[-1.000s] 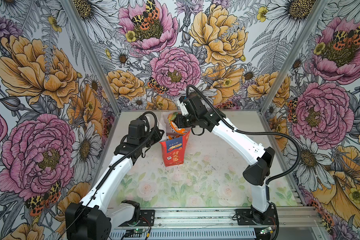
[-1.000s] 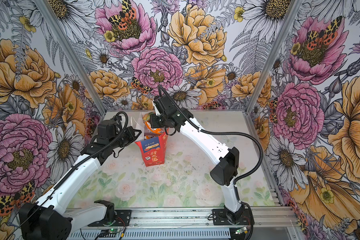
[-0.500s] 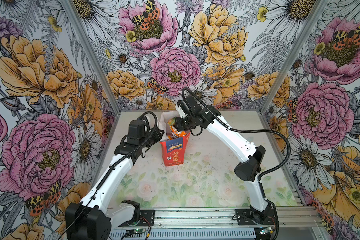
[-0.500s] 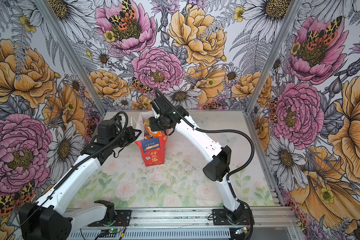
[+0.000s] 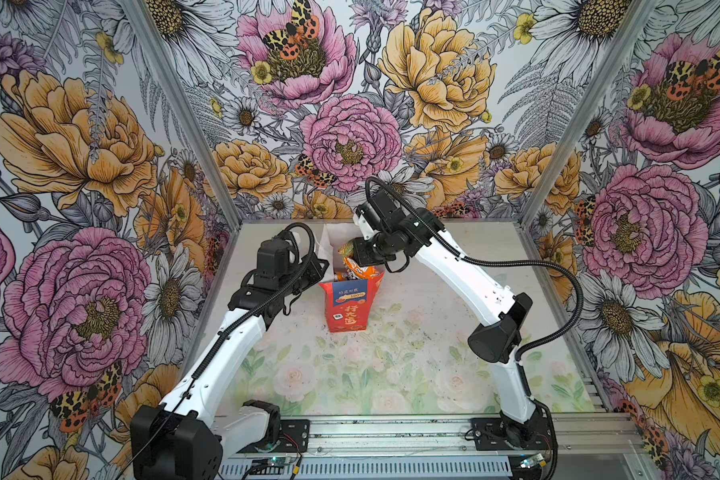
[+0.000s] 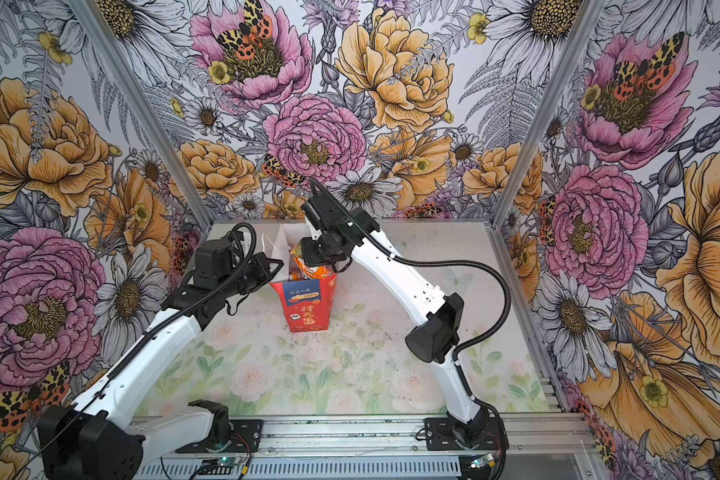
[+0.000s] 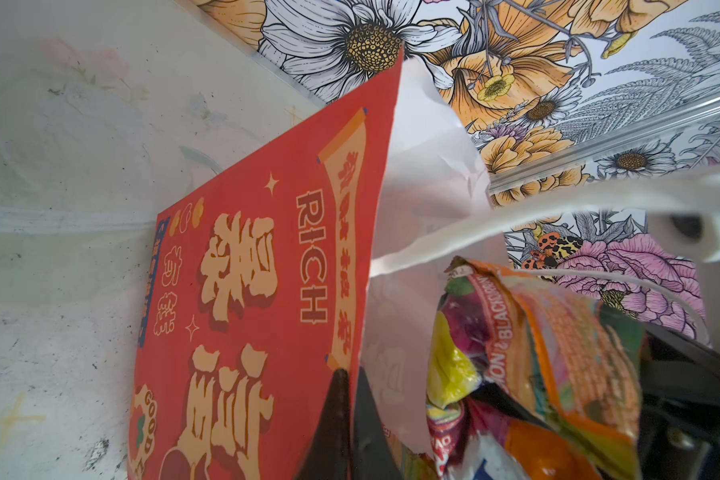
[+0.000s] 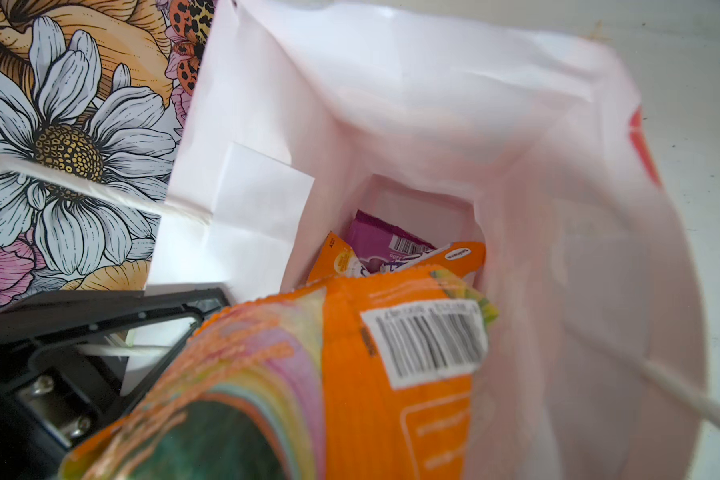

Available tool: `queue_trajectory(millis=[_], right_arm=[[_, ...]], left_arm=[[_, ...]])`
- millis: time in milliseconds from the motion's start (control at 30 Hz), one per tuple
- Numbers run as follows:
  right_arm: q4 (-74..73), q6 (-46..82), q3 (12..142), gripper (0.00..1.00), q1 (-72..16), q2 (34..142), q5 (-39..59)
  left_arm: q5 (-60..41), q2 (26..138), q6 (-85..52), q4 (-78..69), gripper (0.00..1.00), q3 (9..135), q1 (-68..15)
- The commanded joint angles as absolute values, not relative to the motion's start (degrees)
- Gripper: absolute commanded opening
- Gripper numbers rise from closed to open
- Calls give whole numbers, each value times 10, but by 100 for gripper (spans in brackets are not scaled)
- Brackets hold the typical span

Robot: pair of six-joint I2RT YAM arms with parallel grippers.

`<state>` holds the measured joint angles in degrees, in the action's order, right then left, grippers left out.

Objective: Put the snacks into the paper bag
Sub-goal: 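Lower the packet into the red bag and open the right gripper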

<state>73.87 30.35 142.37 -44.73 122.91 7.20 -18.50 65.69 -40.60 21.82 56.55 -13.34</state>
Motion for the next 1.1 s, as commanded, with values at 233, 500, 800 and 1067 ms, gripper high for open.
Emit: queue_trajectory(millis=[233, 500, 800, 1067], right_arm=[[754, 294, 1450, 28, -451, 1237, 78], [755, 290, 1461, 42, -451, 1236, 79], [753, 286, 1463, 44, -451, 1229, 77], [752, 277, 1473, 46, -451, 1227, 77]], left_arm=[[-202, 654, -415, 158, 0, 575, -126], [-202, 651, -415, 158, 0, 573, -126], [-200, 650, -414, 158, 0, 571, -126], [-200, 644, -411, 169, 25, 577, -125]])
